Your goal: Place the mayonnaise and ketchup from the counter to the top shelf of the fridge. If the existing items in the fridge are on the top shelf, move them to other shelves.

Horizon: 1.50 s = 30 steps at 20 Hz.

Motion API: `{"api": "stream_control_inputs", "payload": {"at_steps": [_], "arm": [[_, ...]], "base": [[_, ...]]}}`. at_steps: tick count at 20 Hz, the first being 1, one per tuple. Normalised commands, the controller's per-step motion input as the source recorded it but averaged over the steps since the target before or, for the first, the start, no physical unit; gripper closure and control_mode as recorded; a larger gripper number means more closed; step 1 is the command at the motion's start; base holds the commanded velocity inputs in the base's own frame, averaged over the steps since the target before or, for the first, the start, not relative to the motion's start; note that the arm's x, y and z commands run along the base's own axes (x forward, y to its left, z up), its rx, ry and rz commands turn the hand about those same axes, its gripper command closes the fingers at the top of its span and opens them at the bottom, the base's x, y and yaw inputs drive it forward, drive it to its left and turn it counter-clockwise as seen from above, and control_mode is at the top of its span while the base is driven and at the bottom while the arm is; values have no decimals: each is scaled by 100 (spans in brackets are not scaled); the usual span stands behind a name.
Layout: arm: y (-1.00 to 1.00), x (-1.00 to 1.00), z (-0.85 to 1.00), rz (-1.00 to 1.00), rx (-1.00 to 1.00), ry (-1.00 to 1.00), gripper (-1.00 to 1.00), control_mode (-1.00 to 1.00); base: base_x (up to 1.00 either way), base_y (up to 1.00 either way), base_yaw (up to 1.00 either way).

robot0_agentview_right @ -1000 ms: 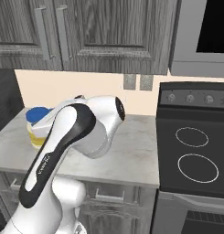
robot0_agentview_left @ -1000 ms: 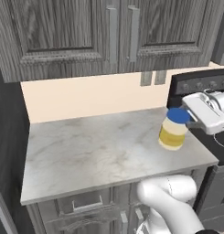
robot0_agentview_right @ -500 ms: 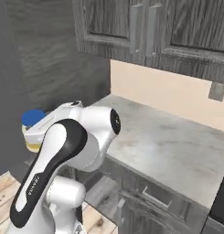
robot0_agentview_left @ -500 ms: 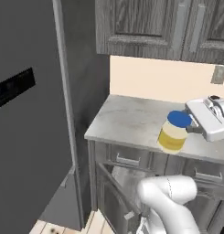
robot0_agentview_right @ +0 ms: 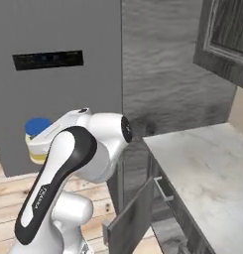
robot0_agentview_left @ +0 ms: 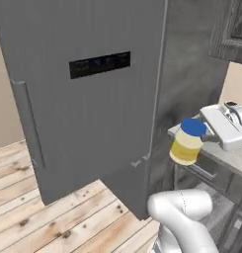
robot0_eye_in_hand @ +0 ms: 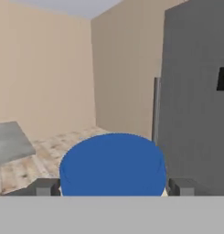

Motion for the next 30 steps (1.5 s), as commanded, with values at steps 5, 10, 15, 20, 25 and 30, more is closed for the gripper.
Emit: {"api": "stream_control_inputs", "payload": {"at_steps": [5,10,15,20,25,30], "arm": [[0,0,0,0,0,0,100,100],[0,0,0,0,0,0,100,100],[0,0,0,0,0,0,100,100],[0,0,0,0,0,0,100,100],[0,0,0,0,0,0,100,100],[0,0,0,0,0,0,100,100]], "base": [[-64,17,87],[-45,94,68],[-26,100,50],[51,100,16],[100,53,-7],[100,31,-13]]}}
